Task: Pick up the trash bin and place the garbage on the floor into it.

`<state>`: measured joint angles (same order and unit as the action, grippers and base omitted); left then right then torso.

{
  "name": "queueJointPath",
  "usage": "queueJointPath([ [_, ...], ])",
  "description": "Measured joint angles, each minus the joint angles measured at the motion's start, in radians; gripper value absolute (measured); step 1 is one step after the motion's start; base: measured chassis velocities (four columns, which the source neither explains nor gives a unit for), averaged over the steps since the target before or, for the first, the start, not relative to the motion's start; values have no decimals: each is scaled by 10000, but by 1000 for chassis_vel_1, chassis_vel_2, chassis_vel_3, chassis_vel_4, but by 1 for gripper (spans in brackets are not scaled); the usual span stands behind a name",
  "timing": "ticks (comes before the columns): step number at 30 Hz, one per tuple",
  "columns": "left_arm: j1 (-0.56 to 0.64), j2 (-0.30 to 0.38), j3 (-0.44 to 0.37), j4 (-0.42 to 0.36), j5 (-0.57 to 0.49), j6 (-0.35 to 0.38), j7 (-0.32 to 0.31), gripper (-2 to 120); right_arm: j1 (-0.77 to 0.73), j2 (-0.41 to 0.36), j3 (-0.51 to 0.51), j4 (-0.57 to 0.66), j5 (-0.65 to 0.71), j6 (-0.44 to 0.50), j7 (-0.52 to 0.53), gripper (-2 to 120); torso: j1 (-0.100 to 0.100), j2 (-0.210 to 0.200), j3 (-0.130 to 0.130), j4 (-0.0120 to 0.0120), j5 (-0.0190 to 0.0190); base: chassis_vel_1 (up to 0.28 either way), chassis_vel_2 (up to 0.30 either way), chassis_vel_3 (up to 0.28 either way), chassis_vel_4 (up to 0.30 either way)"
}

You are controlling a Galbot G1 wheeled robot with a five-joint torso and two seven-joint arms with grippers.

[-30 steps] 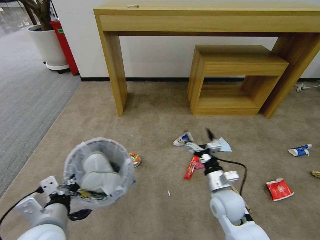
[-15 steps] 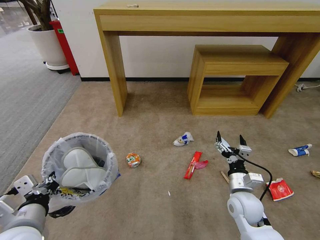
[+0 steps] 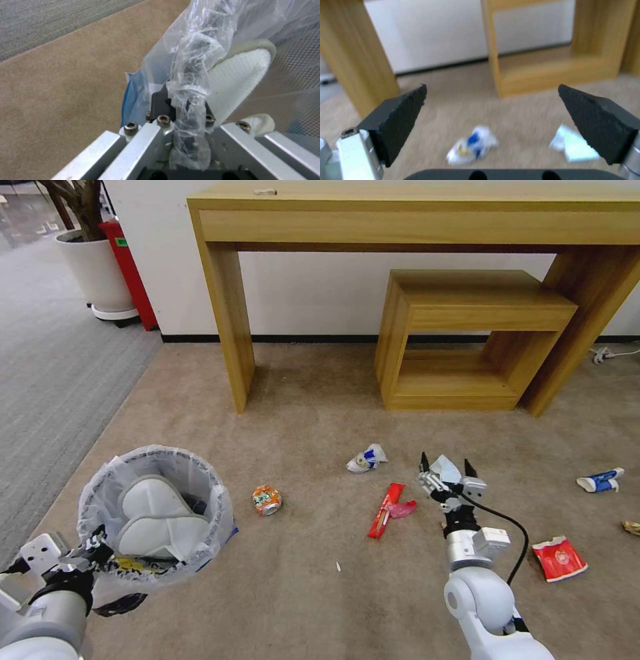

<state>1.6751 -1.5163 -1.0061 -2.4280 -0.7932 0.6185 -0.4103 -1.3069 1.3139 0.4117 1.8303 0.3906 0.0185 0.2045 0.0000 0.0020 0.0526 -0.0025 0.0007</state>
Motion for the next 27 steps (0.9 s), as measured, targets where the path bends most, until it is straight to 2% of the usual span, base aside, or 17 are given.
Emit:
queueJointPath([
  [1,0,-3,14,0,12,0,-2,1,115,13,-106,-99,136,-418,-12,100,0,0,0,0,0,0,0,0,0],
  [2,0,-3,14,0,12,0,-2,1,115,13,-106,-99,136,-418,-12,100,0,0,0,0,0,0,0,0,0],
  [5,11,-51,165,5,108,0,-9,1,580,50,-578,-530,645,-1527,-143,100,0,0,1,0,1,0,0,0,0],
  [6,11,-51,165,5,108,0,-9,1,580,50,-578,-530,645,-1527,-143,100,0,0,1,0,1,0,0,0,0],
  [9,50,-99,326,38,155,-2,-12,1,1297,181,-1117,-1295,903,-2684,-28,100,0,0,0,1,0,0,0,0,0],
  [10,50,-99,326,38,155,-2,-12,1,1297,181,-1117,-1295,903,-2684,-28,100,0,0,0,1,0,0,0,0,0],
  [13,63,-92,322,93,161,-24,-16,1,2038,478,-1365,-2187,926,-4156,1002,100,0,0,1,0,0,0,0,0,0],
  [14,63,-92,322,93,161,-24,-16,1,2038,478,-1365,-2187,926,-4156,1002,100,0,0,1,0,0,0,0,0,0],
  [17,77,-57,243,178,152,-48,-16,1,2705,749,-1301,-3308,902,-4578,1378,100,0,0,2,1,0,0,0,0,0],
  [21,81,-42,219,207,146,-66,-15,1,2962,813,-1268,-3830,899,-4621,1386,100,0,0,1,1,0,0,0,0,0],
  [22,73,-24,216,225,140,-74,-9,1,3299,885,-1244,-4490,1001,-4474,1149,100,0,-1,2,0,0,0,0,0,0],
  [27,-8,-24,320,238,193,-74,-8,1,3785,1105,-1210,-5426,1339,-4368,906,100,0,0,1,0,1,0,0,0,0],
])
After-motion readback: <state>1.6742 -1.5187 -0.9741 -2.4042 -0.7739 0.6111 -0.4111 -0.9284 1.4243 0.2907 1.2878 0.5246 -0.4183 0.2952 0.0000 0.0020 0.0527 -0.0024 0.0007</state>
